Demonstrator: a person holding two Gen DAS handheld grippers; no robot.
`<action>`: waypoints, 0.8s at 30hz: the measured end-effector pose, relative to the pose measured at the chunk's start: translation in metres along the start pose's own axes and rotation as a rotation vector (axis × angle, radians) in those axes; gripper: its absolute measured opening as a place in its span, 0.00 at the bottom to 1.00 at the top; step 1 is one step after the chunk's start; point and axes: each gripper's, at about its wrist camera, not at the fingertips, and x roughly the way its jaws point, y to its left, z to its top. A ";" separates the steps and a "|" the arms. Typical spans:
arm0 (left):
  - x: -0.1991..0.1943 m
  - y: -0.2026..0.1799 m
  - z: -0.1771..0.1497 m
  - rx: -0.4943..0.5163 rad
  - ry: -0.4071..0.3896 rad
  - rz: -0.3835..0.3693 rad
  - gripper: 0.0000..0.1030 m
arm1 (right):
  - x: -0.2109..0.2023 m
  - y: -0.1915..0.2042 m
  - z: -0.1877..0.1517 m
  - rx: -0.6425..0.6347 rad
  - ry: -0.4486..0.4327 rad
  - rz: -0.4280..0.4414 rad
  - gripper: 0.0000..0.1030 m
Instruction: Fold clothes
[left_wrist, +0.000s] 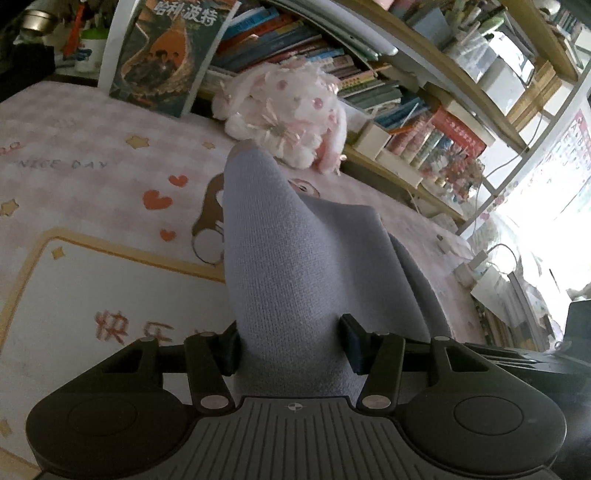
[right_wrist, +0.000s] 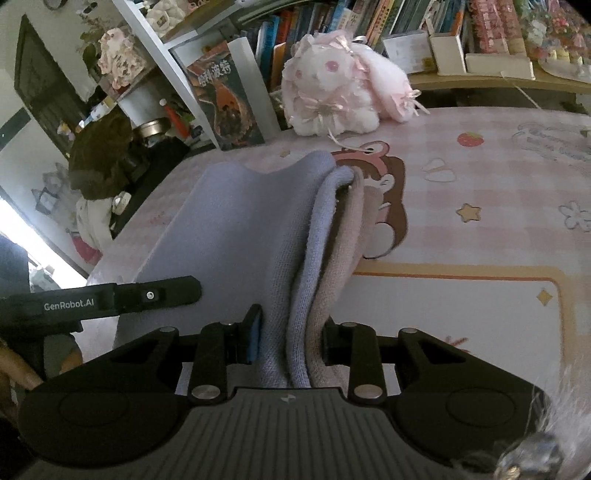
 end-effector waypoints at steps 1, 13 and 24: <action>0.001 -0.004 -0.002 0.001 0.001 0.002 0.51 | -0.003 -0.003 -0.002 -0.006 0.000 -0.001 0.27; 0.002 -0.026 -0.015 0.025 0.009 -0.009 0.51 | -0.024 -0.015 -0.015 -0.032 -0.005 -0.026 0.27; -0.017 0.021 0.001 0.072 0.024 -0.086 0.51 | -0.009 0.036 -0.019 0.001 -0.040 -0.091 0.27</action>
